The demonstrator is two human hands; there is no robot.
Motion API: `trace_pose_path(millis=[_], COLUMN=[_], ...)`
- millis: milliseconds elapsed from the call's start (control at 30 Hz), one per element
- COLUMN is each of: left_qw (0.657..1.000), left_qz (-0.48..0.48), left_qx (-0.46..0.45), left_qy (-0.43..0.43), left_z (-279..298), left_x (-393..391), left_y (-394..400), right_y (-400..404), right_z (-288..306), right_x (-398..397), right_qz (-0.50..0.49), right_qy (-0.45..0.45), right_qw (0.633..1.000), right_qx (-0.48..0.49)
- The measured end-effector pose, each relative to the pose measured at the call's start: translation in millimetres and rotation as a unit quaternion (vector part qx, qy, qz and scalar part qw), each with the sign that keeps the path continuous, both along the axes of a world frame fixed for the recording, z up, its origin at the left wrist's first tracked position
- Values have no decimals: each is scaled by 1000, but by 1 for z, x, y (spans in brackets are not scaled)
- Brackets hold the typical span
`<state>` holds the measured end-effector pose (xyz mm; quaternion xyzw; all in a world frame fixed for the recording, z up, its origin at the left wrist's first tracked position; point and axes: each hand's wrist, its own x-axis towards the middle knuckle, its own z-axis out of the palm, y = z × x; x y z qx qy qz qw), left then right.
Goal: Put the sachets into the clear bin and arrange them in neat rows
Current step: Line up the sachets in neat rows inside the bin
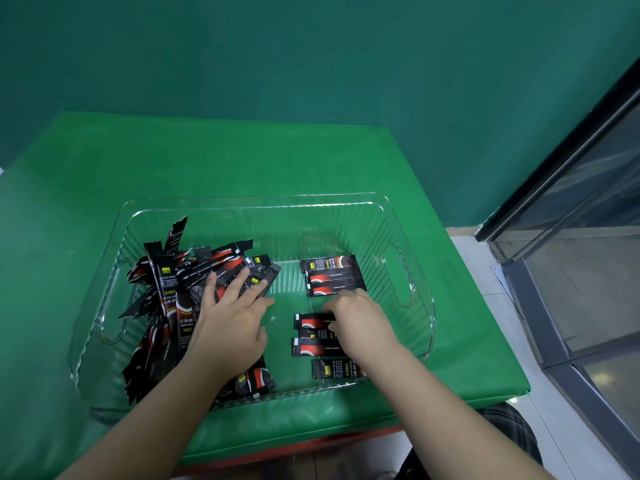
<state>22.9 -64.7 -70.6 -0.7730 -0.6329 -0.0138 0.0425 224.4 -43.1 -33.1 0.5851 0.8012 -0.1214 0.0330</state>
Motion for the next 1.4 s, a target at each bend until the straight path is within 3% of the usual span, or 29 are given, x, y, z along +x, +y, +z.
trace_pose_path(millis=[133,433,667,833,1400], left_qw=[1000,1000,1000,1000,999], left_qz=[5,0,-10,-11,-12], left_qx=[-16,-7,-2,5,24], left_qy=[3,-10,13,7,27], left_z=[6,7,1,1,-2], left_x=[1,3,1,1,0], left_y=[-1,0,1,0,1], right_y=[4,1,-24,-21,-17], right_z=[-1,10,10,5,0], right_x=[0,-3,-19,-21,-28], right_qz=[24,-25,-10,-21,-76], right_qy=[-4,-6,-61,-97,-108], right_qw=[1000,1000,988,980,977], right_qx=[-3,18,-139,-174,-167])
